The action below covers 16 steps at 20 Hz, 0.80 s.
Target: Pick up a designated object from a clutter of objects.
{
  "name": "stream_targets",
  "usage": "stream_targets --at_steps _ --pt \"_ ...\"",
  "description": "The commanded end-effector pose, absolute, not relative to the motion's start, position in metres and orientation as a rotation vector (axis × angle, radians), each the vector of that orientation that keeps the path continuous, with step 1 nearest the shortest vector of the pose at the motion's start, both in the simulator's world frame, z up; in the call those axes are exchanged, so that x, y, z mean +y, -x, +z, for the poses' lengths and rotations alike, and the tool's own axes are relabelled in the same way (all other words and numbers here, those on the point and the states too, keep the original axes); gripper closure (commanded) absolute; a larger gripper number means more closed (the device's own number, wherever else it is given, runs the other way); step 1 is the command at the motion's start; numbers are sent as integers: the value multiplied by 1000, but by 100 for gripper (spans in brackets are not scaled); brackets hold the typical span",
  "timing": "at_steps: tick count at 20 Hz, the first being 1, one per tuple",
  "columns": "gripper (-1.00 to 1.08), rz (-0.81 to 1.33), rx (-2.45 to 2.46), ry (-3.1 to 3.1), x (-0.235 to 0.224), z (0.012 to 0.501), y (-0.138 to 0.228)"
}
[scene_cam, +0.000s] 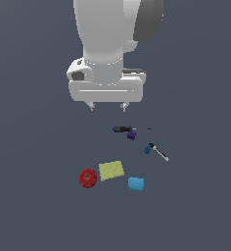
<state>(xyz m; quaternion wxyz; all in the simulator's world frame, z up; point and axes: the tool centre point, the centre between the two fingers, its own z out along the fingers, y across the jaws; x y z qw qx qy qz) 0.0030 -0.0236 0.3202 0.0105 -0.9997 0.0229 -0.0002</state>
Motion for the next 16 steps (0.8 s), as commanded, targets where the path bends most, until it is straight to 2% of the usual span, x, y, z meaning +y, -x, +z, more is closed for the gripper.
stream_targets --at_steps 1,8,16 --pt "-92 2 67 3122 -19 314 -5" --pt "-92 3 43 3138 11 275 -15" --pt "-92 1 -15 3154 75 197 -20"
